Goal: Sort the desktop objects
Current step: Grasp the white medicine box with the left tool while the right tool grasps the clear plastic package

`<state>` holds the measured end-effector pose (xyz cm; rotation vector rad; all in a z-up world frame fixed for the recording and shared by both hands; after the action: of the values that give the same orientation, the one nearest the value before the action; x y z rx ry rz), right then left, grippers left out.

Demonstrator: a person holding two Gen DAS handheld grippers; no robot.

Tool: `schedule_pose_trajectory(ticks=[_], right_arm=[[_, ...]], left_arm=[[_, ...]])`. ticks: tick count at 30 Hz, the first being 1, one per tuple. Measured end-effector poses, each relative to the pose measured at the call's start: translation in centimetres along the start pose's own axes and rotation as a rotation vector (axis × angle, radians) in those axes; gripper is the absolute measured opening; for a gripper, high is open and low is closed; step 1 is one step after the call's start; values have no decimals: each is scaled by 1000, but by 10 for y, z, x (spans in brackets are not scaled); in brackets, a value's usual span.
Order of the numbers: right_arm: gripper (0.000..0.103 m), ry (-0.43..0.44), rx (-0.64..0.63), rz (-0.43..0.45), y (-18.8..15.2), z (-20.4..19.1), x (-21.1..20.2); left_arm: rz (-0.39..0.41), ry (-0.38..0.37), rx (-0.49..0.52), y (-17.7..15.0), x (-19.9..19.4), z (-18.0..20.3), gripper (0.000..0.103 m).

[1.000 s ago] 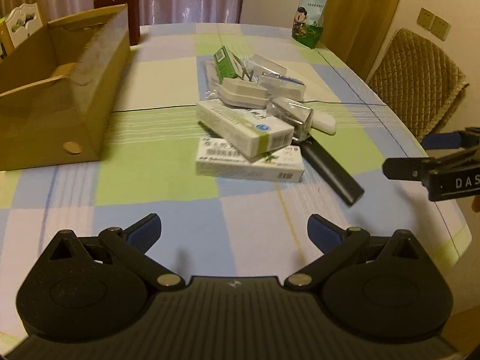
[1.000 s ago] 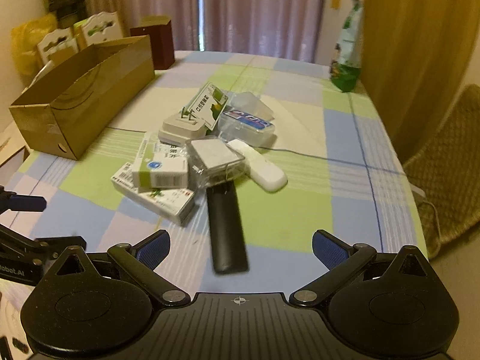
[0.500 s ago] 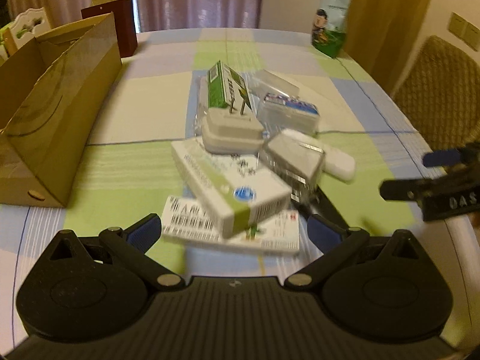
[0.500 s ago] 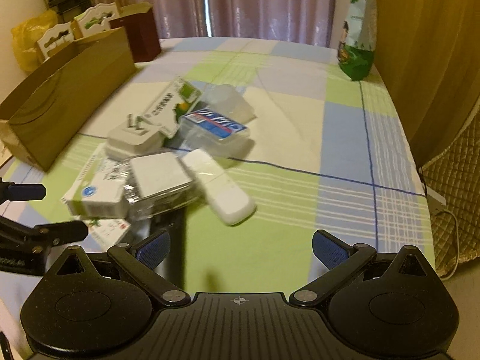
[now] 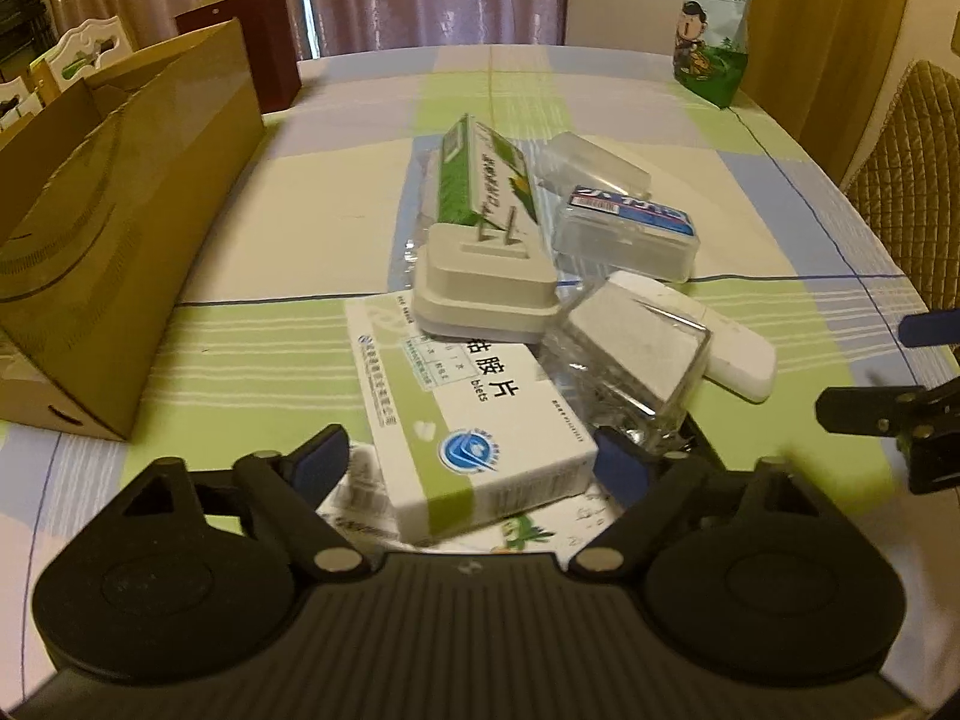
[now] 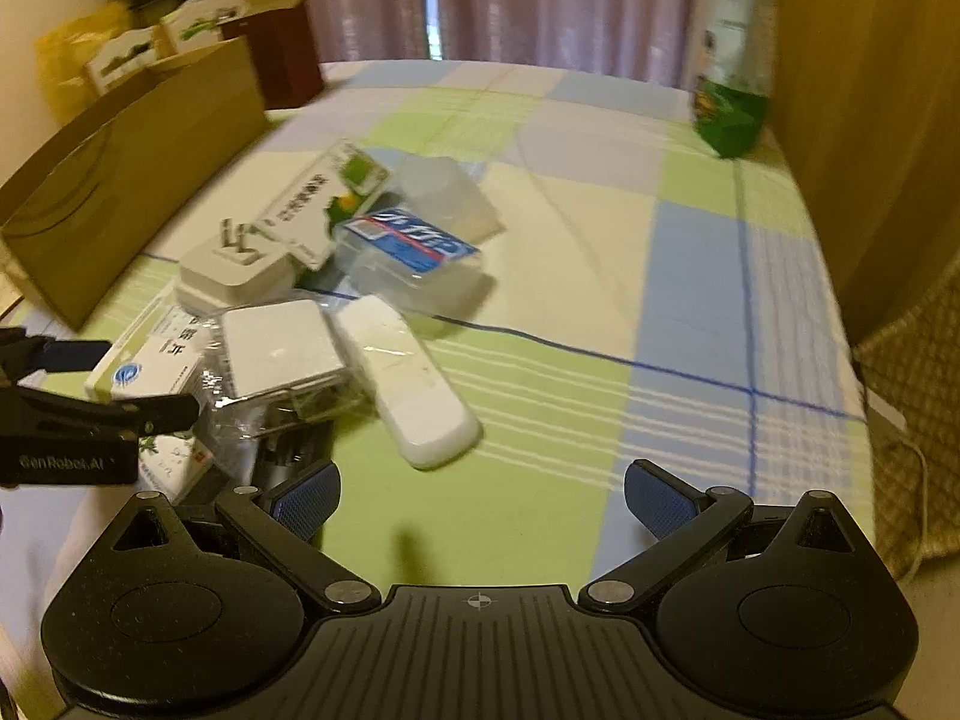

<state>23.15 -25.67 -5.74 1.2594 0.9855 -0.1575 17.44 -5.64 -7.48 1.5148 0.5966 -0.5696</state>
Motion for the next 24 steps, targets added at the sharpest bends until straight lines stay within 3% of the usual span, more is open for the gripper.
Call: schedule_pose_trajectory(ticks=[5,15,19,24], right_arm=[[103,52,-68,4,1,-5,14],[103,199,-139,35,15,-26,32],[103,262,-160,50,21,-36,38],[102,324,-205,55,27,-51,49]], left_arm=[[-2,18,-3,0,-7,-16,76],[12,16,30,6,-8,-22,81],[1,1,38,6,-5,-24,68],[-7,-22,31,6,-6,-30,68]])
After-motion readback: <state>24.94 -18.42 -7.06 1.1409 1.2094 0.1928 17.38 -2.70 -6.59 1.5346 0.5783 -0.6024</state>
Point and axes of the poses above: each gripper's, at about its wrist camera, not at the fingertips, and x roughly the way its jaws point, z to its right, y to its top, the point moved 2 cm from there along x, roughly the way its jaws point, and after that the axes turned 11 degrees about z, right-handed, at the moved point
